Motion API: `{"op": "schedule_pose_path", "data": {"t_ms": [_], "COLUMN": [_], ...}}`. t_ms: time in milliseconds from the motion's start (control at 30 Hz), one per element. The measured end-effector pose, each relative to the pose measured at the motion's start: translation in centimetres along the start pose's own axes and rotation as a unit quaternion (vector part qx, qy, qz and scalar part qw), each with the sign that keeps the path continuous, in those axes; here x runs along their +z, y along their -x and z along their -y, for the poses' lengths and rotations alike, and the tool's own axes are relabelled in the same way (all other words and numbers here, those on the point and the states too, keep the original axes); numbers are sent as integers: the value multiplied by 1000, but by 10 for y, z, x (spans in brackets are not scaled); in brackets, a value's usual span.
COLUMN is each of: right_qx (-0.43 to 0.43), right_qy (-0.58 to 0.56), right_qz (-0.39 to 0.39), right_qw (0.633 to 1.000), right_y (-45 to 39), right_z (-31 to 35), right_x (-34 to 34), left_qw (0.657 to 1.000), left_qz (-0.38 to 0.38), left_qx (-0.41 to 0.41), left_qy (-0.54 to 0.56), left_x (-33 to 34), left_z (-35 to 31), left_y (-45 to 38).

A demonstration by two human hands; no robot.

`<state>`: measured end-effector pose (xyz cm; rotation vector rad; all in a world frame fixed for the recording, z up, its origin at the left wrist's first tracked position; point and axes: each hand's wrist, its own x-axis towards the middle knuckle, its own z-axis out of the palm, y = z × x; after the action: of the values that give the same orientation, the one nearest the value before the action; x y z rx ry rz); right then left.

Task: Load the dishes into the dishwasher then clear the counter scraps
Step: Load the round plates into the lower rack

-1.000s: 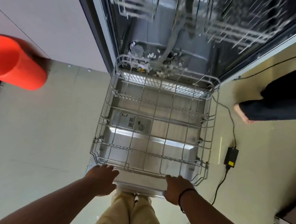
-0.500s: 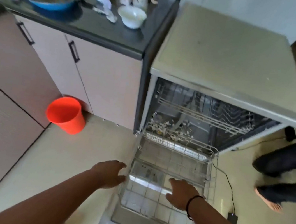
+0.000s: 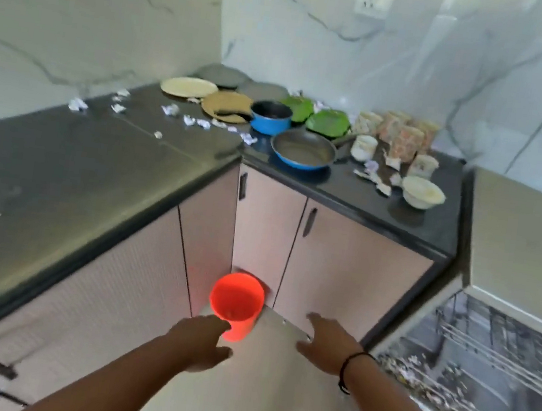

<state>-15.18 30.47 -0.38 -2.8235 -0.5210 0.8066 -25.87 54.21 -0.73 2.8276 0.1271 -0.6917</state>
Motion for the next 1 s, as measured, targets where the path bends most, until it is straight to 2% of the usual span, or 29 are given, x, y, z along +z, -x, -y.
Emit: {"op": "schedule_pose_path", "data": {"t_ms": [200,367,567,733,1000], "right_qx": [-43,-68,-134,-199,-260], "right_qy": [-9,-40,-39,12,-12], "right_qz": [-93,-149,-201,-196,-190], "right_qw": [995,986,970,960,947], "right_y": [-54,-111,-205,-276,-372], "right_z": [64,73,78,96,159], "right_x": [-85,-140,-224,-302,-374], "left_qw": [995,988,973,960,936], "left_qz": [-91,-140,-219,-243,-295], "left_qx": [10,32,17,-15,-22], "left_qy": [39,63,75,141,190], "left_x": [-84,-150,-241,-308,-382], "left_z": [32,30,25,31,88], "left_y": [-42,-102,-184,-238,-284]}}
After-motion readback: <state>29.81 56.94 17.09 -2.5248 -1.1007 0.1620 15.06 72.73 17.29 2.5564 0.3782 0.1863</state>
